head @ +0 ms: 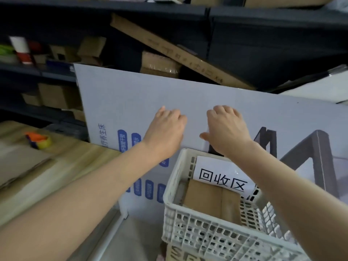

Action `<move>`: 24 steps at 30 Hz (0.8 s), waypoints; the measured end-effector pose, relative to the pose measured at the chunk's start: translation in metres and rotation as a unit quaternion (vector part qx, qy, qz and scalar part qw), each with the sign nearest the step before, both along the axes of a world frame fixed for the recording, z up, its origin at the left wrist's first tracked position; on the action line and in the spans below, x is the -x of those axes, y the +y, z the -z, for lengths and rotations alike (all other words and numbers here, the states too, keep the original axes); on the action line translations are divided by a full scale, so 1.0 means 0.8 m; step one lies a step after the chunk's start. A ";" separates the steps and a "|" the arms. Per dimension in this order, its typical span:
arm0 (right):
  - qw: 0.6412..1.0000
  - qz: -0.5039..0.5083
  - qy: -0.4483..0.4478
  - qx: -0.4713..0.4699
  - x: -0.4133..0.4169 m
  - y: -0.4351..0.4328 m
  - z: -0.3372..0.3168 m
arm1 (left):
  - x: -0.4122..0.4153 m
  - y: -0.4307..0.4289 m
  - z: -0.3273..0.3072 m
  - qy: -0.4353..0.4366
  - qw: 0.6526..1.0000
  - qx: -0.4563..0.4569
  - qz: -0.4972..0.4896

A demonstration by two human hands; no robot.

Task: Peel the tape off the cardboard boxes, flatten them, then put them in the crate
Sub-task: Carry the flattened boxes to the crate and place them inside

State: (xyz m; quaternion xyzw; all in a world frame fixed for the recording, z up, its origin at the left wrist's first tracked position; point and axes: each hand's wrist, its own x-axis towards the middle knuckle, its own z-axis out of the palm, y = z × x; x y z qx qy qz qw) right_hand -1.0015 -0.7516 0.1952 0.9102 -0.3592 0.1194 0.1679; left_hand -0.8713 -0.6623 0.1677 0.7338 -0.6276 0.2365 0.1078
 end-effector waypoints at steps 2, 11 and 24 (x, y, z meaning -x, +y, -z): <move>1.000 -0.006 -0.005 0.018 -0.028 0.042 -0.006 | -0.027 0.036 -0.003 -0.014 1.000 0.013 -0.005; 0.999 0.027 -0.036 0.009 -0.206 0.233 0.007 | -0.202 0.223 0.012 -0.033 0.999 0.003 0.004; 0.999 -0.019 -0.038 0.008 -0.309 0.432 0.002 | -0.285 0.426 0.000 -0.032 0.999 0.002 -0.044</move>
